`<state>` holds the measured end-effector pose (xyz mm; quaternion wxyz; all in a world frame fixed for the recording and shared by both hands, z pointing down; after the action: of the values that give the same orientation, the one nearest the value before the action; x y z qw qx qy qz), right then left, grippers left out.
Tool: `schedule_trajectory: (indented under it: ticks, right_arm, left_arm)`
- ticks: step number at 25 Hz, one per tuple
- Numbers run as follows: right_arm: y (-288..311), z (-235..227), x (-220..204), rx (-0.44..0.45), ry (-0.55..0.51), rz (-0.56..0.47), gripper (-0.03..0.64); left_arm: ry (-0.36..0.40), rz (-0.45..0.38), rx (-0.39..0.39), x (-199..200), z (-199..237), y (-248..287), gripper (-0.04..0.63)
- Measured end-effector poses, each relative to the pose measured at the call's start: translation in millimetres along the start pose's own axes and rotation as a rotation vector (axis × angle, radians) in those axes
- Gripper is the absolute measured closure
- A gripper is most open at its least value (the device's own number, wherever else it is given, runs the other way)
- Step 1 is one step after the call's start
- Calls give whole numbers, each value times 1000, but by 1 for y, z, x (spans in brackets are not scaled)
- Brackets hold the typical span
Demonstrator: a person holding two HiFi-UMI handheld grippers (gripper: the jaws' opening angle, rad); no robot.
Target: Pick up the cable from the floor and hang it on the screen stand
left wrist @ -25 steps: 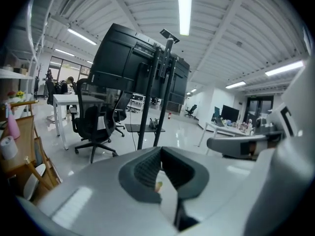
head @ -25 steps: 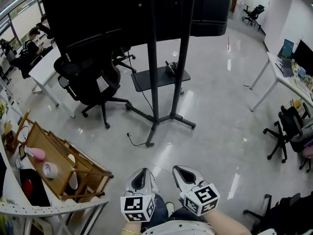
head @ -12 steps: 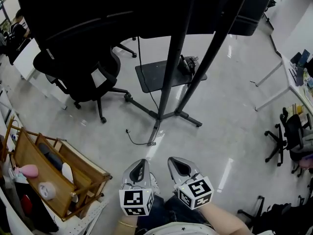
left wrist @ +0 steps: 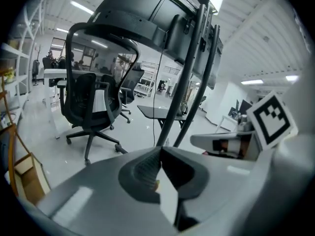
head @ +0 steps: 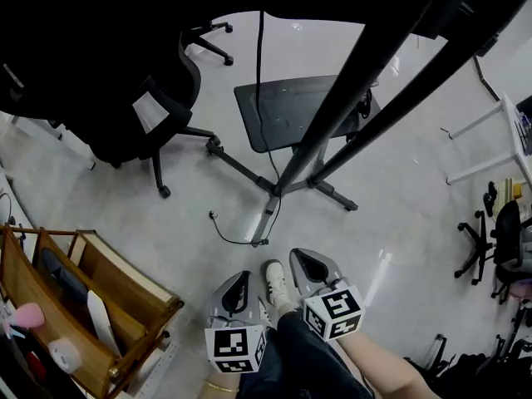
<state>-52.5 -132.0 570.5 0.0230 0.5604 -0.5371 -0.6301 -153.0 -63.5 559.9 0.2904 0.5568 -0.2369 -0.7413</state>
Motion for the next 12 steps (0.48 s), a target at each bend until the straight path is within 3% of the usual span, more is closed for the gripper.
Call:
schedule_trajectory:
  ticks: [3, 7, 12]
  right_arm:
    - [73, -29, -29, 5, -2, 42, 559]
    - [172, -83, -70, -66, -1, 64, 565]
    - [274, -149, -130, -140, 77, 115, 556]
  left_arm:
    - [16, 4, -7, -19, 19, 50, 588]
    - [40, 12, 7, -43, 47, 131, 588]
    - [-1, 25, 15, -83, 78, 224, 588]
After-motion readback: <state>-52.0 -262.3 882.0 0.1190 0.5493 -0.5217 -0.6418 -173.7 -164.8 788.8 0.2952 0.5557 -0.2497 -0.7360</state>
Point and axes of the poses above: the fingertips, and each gripper's own axes: y forward along the fingers, z to its left, x out of its top, the point moved 2 cm from there along -y, backward along the fingers, and after that the axes turned 11 degrees about z, right-handed, at the moved point
